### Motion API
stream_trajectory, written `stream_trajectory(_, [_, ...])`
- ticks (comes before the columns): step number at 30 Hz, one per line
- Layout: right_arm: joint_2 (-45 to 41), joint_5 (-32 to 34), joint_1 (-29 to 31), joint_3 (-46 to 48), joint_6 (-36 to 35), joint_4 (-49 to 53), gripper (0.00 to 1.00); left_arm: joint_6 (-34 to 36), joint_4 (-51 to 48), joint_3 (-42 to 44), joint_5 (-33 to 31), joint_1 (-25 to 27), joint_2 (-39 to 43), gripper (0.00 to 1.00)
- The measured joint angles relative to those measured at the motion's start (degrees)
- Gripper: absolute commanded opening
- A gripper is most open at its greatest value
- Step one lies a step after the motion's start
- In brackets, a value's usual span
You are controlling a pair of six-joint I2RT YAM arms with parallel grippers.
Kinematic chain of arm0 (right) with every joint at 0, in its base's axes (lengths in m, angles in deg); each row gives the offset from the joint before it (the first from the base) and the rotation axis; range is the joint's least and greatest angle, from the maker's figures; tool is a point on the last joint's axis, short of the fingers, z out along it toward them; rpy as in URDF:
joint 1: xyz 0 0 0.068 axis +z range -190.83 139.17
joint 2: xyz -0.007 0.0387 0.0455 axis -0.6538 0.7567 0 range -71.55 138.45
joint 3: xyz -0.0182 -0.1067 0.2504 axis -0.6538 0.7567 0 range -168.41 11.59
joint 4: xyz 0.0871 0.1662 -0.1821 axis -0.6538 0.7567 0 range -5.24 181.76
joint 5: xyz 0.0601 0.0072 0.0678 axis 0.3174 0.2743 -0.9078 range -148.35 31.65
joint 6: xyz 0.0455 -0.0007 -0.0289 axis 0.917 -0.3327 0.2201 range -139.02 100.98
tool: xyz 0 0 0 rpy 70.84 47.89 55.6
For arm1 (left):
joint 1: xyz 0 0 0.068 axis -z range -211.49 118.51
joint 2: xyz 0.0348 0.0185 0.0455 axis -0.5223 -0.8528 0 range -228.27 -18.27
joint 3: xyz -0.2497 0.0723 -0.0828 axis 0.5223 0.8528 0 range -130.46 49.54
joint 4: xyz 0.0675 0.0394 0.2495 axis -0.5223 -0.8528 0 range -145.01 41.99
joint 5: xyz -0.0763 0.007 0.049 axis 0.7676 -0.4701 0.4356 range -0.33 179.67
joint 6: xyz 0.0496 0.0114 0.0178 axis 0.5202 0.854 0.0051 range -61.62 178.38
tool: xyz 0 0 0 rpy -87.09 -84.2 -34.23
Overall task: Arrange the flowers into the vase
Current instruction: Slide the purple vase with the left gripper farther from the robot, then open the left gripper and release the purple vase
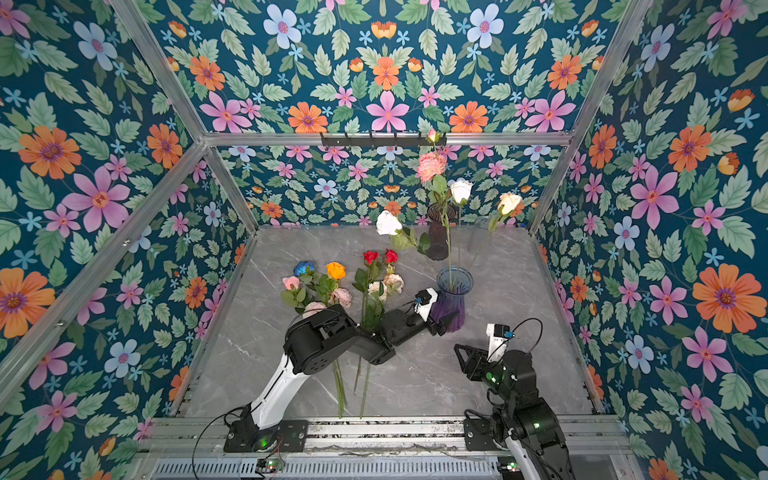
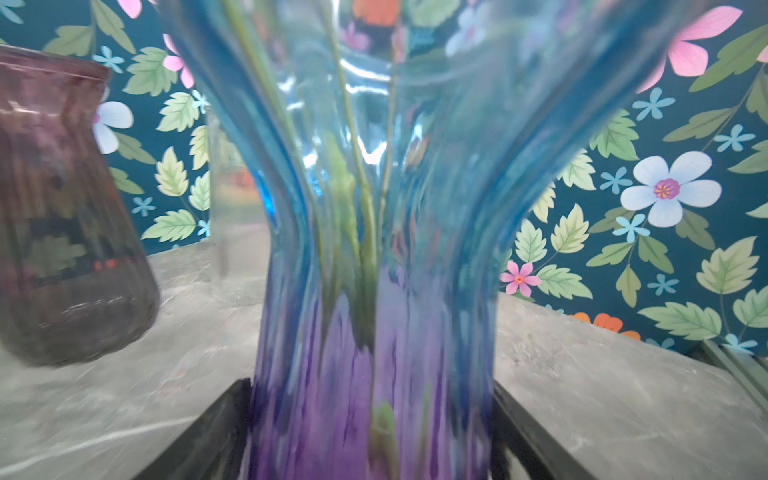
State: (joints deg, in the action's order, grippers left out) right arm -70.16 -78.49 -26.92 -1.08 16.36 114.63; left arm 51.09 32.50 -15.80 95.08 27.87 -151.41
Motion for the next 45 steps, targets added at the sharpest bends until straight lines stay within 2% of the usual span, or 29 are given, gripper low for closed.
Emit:
stream_trajectory(16, [-0.5, -2.1, 0.09, 0.11, -0.2, 0.0, 0.48, -2.82, -9.97, -24.3, 3.52, 0.07, -12.17, 0.85])
stream_trajectory(23, [-1.03, -2.23, 0.11, 0.2, -0.61, 0.0, 0.48, -3.02, -17.16, -37.09, 3.58, 0.74, -18.34, 0.89])
stream_trajectory(39, [-1.18, -3.48, 0.11, 0.22, -0.87, -0.02, 0.48, -4.74, -30.45, -61.83, 6.4, 0.33, -29.81, 0.89])
stream_trajectory(45, [-1.18, -3.61, 0.11, 0.22, -0.87, -0.02, 0.48, -5.75, -32.54, -66.05, 7.23, -0.07, -31.93, 0.9])
